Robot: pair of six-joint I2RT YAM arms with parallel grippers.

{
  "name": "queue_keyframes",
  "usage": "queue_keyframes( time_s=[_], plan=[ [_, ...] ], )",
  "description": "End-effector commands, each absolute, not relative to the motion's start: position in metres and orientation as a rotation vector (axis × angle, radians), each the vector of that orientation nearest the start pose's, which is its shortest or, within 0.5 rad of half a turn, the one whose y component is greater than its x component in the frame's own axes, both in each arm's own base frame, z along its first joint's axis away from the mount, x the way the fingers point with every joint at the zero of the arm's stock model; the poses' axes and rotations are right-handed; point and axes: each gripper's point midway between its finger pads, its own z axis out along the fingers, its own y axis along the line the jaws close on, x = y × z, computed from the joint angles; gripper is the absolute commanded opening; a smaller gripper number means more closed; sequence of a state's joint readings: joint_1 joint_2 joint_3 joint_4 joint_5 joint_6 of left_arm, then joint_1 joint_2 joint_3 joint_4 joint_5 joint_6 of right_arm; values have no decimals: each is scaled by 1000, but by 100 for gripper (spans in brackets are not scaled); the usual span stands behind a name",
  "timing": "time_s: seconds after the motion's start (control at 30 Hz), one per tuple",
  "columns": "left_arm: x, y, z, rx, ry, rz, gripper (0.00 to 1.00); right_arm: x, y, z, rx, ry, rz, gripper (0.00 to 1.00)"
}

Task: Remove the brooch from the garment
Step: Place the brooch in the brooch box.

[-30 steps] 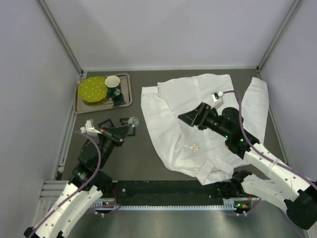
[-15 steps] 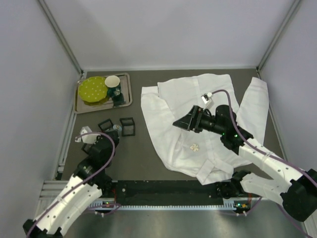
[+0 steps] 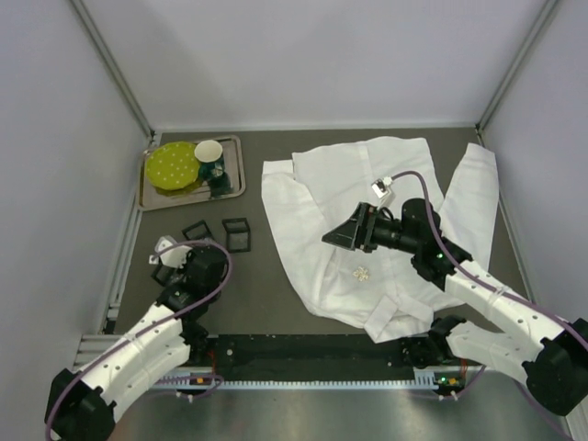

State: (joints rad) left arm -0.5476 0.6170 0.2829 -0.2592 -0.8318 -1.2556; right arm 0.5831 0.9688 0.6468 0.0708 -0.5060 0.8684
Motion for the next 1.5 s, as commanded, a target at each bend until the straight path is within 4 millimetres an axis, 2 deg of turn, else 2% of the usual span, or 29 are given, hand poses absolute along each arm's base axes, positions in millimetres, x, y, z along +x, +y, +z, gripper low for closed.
queue_keyframes(
  time_s=[0.0, 0.17, 0.23, 0.27, 0.33, 0.47, 0.6, 0.63, 0.8, 0.87, 1.07, 1.2, 1.33, 1.47],
  plan=[
    [270, -21, 125, -1142, 1541, -202, 0, 204, 270, 237, -157, 2027, 1441, 77],
    [288, -37, 118, -1170, 1552, -330, 0, 202, 270, 240, -173, 2021, 1446, 77],
    [290, -43, 116, -1174, 1562, -393, 0, 202, 269, 241, -170, 2021, 1443, 77],
    [289, -45, 108, -1180, 1586, -430, 0, 202, 269, 240, -172, 2022, 1441, 77],
    [291, -49, 116, -1166, 1556, -506, 0, 202, 269, 239, -173, 2023, 1437, 77],
    [287, -50, 113, -1159, 1561, -549, 0, 202, 268, 237, -167, 2028, 1435, 77],
    [294, -62, 107, -1113, 1647, -582, 0, 204, 269, 241, -169, 2021, 1435, 77],
    [297, -69, 113, -1092, 1639, -632, 0, 205, 269, 240, -167, 2022, 1431, 77],
    [298, -71, 101, -1097, 1688, -627, 0, 208, 267, 244, -158, 2014, 1435, 77],
    [302, -76, 105, -1066, 1673, -671, 0, 208, 267, 245, -154, 2014, 1436, 77],
    [307, -82, 97, -1086, 1698, -698, 0, 209, 266, 245, -147, 2013, 1435, 77],
    [310, -78, 94, -1128, 1693, -673, 0, 211, 266, 247, -139, 2013, 1437, 77],
    [313, -78, 100, -1113, 1646, -705, 0, 212, 265, 250, -138, 2005, 1434, 77],
    [314, -81, 92, -1131, 1672, -720, 0, 212, 264, 248, -135, 2010, 1433, 77]
  ],
)
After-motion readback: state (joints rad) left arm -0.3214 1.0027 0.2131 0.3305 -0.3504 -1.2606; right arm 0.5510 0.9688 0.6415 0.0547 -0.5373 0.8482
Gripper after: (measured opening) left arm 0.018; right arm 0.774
